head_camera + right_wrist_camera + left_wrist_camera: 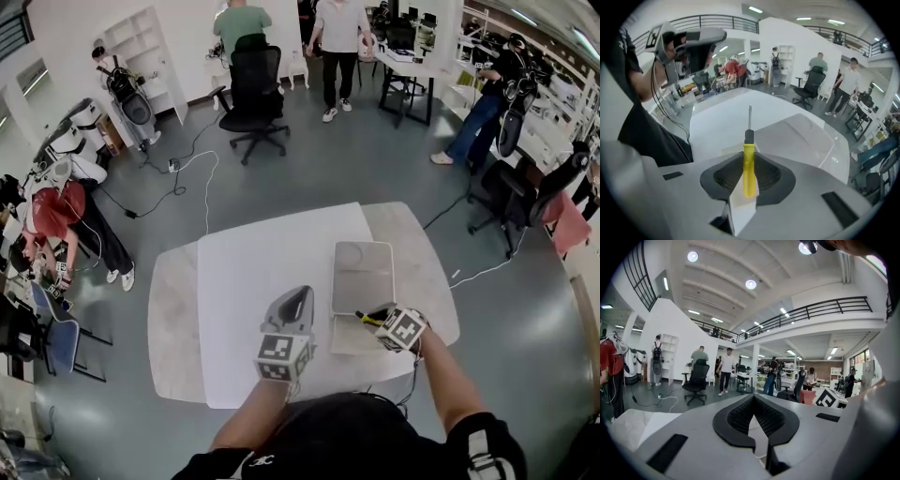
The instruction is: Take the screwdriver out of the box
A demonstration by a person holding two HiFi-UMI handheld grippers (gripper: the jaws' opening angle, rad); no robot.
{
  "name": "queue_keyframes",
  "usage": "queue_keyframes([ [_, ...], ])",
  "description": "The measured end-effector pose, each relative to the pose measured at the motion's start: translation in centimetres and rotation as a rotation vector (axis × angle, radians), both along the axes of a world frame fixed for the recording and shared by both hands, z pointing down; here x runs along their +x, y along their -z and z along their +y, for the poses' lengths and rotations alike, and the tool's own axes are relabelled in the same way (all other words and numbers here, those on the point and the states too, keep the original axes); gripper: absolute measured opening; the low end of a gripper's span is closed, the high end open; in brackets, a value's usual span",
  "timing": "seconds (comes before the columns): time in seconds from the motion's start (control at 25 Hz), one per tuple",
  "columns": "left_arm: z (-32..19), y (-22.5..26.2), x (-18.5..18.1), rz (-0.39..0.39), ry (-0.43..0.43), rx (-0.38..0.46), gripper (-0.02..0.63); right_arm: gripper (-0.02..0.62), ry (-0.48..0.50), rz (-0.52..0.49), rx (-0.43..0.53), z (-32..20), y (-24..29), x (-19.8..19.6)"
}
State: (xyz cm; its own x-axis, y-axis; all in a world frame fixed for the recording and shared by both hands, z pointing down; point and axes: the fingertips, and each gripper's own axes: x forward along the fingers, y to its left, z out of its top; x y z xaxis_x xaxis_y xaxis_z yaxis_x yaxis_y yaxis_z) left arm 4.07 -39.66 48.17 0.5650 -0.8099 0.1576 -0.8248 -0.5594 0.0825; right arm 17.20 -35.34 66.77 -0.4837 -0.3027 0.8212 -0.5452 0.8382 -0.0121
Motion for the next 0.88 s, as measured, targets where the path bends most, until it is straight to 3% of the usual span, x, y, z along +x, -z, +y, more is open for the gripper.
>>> queue_keyframes([
  [0.4,-1.3,0.8,1.3,0.001,-0.036,0.010,0.011,0.073,-0.295,-0.259,0.286,-3.3,11.0,1.5],
  [0.88,-1.6,2.1,3.5,0.005,-0.068,0.058,0.011,0.072,-0.677,-0.478,0.736,-4.3,21.3,6.8],
])
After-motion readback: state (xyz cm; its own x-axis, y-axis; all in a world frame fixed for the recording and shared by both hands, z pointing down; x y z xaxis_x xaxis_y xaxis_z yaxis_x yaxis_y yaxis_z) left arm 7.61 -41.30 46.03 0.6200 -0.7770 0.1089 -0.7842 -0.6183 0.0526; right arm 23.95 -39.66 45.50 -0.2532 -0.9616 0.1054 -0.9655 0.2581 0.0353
